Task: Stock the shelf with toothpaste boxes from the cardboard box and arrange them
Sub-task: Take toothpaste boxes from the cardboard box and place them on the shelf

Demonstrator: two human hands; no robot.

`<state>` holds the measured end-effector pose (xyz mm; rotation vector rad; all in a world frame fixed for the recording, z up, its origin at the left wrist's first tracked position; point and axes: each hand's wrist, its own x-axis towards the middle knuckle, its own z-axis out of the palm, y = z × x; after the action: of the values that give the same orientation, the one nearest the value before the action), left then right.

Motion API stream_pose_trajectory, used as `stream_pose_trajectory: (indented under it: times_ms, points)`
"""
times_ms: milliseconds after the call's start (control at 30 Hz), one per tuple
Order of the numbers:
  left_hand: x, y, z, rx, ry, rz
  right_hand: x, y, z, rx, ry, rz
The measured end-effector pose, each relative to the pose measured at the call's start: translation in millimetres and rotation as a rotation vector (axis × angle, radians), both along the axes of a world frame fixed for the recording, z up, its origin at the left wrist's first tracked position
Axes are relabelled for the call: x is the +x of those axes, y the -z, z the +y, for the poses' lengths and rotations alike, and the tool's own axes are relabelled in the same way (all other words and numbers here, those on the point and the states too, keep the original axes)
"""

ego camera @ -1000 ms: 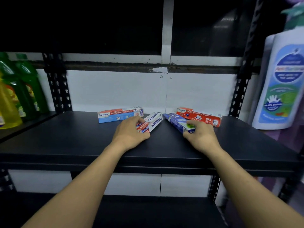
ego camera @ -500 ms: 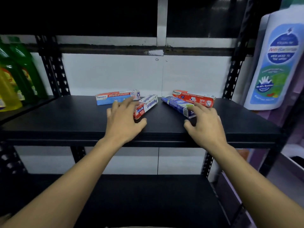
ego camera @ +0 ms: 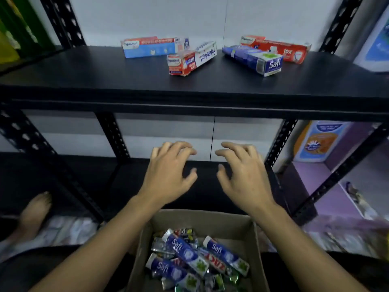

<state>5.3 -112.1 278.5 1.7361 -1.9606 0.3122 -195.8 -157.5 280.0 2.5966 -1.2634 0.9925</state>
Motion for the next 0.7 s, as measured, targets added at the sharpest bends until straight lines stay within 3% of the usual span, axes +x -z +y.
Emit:
stream_pose_trajectory:
  times_ms: [267,467,700]
  points:
    - [10,137,24,0.525,-0.021,0.019,-8,133,8,0.517,0.016,0.322]
    - [7,229,52,0.813,-0.048,0.071,-22,206,31,0.775,0.001,0.560]
    - [16,294,76,0.996,-0.166,0.218,-34,264,51,1.040,0.013,0.522]
